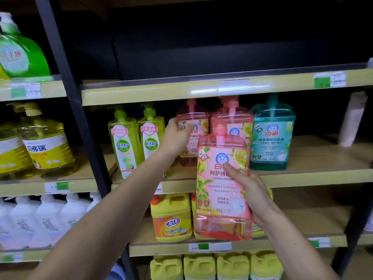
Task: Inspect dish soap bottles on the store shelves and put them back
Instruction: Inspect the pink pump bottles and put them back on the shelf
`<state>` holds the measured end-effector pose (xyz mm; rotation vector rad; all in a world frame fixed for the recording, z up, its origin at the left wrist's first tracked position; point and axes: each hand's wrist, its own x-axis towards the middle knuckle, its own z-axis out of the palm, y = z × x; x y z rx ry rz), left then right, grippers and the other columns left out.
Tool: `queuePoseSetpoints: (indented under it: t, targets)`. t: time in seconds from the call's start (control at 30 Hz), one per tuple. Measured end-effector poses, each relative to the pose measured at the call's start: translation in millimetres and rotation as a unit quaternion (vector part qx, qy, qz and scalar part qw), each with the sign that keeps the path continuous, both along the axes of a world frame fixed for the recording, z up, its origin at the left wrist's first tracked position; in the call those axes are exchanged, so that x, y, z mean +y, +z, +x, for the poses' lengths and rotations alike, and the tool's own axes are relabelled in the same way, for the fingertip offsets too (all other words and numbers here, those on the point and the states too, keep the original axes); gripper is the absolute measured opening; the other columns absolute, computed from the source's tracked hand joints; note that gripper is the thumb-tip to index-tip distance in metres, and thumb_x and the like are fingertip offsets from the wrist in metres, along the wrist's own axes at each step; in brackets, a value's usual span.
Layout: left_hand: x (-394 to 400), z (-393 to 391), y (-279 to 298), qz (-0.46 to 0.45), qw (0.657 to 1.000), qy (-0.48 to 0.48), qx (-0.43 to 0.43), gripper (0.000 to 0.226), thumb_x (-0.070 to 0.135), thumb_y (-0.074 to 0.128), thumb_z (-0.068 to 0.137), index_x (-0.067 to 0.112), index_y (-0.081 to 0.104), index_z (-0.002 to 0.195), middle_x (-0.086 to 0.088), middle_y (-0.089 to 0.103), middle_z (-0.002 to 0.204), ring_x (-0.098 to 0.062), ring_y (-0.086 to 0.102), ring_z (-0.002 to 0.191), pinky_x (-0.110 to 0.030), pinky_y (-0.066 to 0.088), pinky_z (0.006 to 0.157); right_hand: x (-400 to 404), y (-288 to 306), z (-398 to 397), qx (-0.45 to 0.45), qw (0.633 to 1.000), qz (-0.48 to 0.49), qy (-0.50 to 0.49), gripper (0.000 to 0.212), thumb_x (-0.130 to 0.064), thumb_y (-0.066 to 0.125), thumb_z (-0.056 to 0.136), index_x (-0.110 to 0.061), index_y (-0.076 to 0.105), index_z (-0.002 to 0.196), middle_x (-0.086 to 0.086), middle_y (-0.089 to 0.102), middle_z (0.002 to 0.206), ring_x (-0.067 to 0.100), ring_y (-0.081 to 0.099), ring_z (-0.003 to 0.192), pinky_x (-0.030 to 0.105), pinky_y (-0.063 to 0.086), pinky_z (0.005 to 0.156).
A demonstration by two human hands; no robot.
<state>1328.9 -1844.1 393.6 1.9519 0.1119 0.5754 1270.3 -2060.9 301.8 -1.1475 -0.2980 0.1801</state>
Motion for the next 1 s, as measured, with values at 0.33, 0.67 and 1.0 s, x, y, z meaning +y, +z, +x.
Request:
queuePoseSetpoints:
  t: [0.33,0.67,1.0]
  targets:
    - [5.9,85.2,51.6,0.239,0.953,0.031,0.181,0.072,0.048,0.093,0.080,0.004,0.067,0.131,-0.009,0.072,0.125,-0.027,0.072,0.112,-0.035,0.059,0.087,-43.2,-13.8,8.6,0.013,0.998,-0.048,0.032,0.072,-0.043,0.095,0.065,-0.014,0.071,0.127,0.020,0.079,0.119,0.043,0.078,0.104,0.047,0.066,0.075]
    - [8.3,67.2,60.5,0.346,0.919,0.054,0.182,0.064,0.057,0.100,0.064,0.011,0.060,0.082,0.002,0.063,0.076,-0.012,0.062,0.070,-0.024,0.041,0.050,-58.4,-2.9,5.6,0.003,0.997,-0.057,0.046,0.083,-0.047,0.103,0.048,-0.014,0.076,0.119,0.020,0.079,0.117,0.043,0.079,0.101,0.047,0.066,0.071]
    - [-1.9,-0.5,1.8,0.336,0.940,0.032,-0.057,0.092,0.048,0.106,0.057,0.014,0.063,0.131,-0.005,0.054,0.127,-0.024,0.056,0.118,-0.033,0.049,0.096,-62.1,-0.8,-1.1,0.005,0.999,-0.024,0.043,0.055,-0.047,0.099,0.056,-0.029,0.080,0.104,0.016,0.080,0.116,0.040,0.080,0.100,0.047,0.066,0.070]
